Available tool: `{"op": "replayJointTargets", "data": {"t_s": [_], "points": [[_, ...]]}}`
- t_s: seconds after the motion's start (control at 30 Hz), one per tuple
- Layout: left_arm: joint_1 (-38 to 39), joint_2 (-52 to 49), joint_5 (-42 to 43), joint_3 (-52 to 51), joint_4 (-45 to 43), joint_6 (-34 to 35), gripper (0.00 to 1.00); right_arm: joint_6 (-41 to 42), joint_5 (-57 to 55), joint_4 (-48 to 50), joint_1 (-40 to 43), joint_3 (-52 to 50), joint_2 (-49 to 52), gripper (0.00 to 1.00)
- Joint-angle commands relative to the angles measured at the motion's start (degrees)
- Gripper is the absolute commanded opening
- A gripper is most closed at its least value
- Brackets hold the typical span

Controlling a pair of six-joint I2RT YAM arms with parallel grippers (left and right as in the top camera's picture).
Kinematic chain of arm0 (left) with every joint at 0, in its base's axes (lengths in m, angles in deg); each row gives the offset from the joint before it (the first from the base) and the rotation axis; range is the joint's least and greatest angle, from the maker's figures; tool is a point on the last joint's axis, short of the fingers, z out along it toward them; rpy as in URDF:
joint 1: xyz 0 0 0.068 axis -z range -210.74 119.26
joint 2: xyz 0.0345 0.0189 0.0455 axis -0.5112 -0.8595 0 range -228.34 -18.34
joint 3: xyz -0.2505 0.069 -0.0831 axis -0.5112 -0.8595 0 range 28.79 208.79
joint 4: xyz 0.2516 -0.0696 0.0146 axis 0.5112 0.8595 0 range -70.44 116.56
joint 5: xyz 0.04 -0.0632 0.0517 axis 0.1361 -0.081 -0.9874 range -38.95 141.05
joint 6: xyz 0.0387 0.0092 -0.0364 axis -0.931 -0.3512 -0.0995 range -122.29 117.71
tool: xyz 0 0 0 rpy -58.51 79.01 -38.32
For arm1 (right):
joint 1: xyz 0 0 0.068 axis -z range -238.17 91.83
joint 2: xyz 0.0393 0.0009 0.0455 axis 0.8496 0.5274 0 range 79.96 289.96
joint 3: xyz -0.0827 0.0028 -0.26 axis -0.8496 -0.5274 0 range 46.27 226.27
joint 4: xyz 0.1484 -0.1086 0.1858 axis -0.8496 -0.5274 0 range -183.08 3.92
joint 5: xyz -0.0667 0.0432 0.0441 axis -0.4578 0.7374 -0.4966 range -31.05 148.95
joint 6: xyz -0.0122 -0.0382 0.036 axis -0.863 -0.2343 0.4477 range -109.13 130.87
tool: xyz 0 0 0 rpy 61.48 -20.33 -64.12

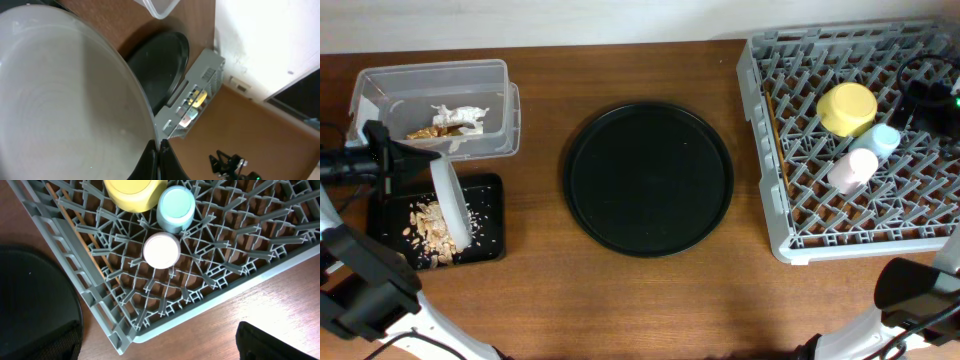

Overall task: Sort waste into correct bins and load items into the dishwasher rack
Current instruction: 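Carry the empty plate back and set it on the round black tray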

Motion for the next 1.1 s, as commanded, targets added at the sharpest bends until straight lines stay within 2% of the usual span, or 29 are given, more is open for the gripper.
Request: {"op": "replayJointTargets", "data": {"t_s": [0.0, 0.13, 0.37, 0.47, 0.57, 0.6, 0.67, 0.73, 0.83, 1.07], "points": [[4.68, 2.78, -0.24, 0.48, 0.22, -3.13, 0.01, 0.63, 0.31, 0.0, 0.17, -0.04, 0.15, 0.98], [13.42, 4.7, -2.03, 0.48, 0.22, -3.3, 0.01, 0.63, 0.31, 0.0, 0.2, -0.04, 0.15, 0.98], [35.85, 6.38, -7.02, 0.48, -2.86, -2.27, 0.01, 0.63, 0.31, 0.0, 0.2, -0.04, 0.15, 0.98], [46.82, 6.38, -16.87, 0.48, -10.27, 6.8, 0.01, 0.63, 0.31, 0.0, 0.17, -0.04, 0.15, 0.98], [55.23, 6.38, -31.3, 0.48, -17.97, 14.38, 0.01, 0.63, 0.31, 0.0, 0.2, -0.04, 0.15, 0.98], [59.45, 6.38, -39.12, 0.48, -21.14, 17.53, 0.01, 0.63, 0.31, 0.02, 0.2, -0.04, 0.15, 0.99], [66.07, 6.36, -49.92, 0.48, -25.33, 21.55, 0.01, 0.63, 0.31, 0.0, 0.2, -0.04, 0.15, 0.98], [70.79, 6.32, -56.46, 0.48, -28.13, 22.29, 0.01, 0.63, 0.31, 0.0, 0.17, -0.04, 0.15, 0.98], [76.37, 5.29, -63.65, 0.48, -31.28, 22.29, 0.01, 0.63, 0.31, 0.0, 0.2, -0.04, 0.15, 0.98], [81.46, -2.01, -67.08, 0.48, -34.69, 22.32, 0.01, 0.63, 0.31, 0.0, 0.2, -0.04, 0.15, 0.98]]}}
